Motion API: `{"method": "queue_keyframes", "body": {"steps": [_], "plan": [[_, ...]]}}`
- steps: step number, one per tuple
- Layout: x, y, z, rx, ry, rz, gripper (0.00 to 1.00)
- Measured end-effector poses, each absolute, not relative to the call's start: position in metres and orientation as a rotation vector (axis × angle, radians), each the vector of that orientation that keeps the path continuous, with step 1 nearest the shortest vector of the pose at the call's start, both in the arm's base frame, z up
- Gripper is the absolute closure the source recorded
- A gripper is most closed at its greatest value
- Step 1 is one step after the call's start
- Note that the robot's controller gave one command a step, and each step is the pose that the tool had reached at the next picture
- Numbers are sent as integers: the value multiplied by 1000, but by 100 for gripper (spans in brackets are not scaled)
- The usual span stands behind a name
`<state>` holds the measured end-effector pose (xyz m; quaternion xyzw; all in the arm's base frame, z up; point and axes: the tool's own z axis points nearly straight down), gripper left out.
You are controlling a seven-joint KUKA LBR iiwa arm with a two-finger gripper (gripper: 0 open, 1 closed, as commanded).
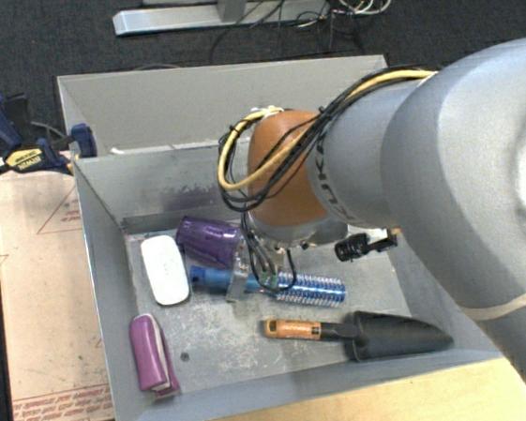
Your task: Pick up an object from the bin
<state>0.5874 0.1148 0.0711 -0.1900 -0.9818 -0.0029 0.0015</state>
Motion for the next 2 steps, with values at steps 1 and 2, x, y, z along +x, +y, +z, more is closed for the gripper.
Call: {"method": "queue_keyframes", "body": {"steps": [1,2], "plan": [[587,115,71,-596,-3081,-9,100],[587,115,71,-596,-3081,-9,100]]}}
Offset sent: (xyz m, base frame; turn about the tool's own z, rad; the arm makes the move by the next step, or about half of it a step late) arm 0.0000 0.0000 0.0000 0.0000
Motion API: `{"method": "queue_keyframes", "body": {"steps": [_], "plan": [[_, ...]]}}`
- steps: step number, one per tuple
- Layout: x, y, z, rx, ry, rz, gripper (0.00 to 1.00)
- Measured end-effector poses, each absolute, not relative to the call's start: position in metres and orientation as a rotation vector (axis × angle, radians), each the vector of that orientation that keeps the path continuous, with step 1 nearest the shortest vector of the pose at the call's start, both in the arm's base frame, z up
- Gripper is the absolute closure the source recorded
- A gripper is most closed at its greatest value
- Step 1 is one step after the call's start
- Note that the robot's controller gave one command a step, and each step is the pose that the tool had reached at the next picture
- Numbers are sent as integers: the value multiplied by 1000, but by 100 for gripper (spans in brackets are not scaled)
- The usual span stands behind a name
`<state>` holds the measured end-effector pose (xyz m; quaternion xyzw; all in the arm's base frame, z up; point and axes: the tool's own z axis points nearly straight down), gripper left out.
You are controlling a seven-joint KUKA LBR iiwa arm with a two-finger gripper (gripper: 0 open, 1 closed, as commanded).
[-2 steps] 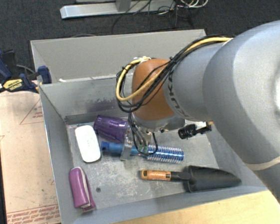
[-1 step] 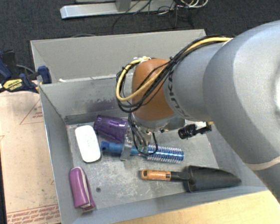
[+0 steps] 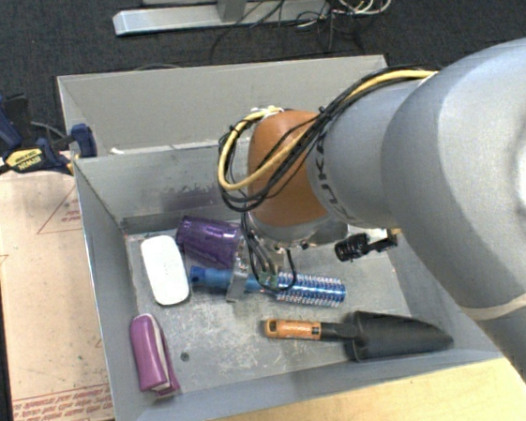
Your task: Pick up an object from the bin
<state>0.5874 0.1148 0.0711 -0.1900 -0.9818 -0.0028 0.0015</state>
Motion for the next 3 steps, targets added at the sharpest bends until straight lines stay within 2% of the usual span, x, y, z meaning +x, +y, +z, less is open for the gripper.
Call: {"method": "queue_keyframes", "body": {"steps": [1,2,3], "plan": [[537,78,137,-635,-3074,-10,100],[537,78,137,-635,-3074,-10,100],[531,80,218,-620,-3073,-8,100]]}}
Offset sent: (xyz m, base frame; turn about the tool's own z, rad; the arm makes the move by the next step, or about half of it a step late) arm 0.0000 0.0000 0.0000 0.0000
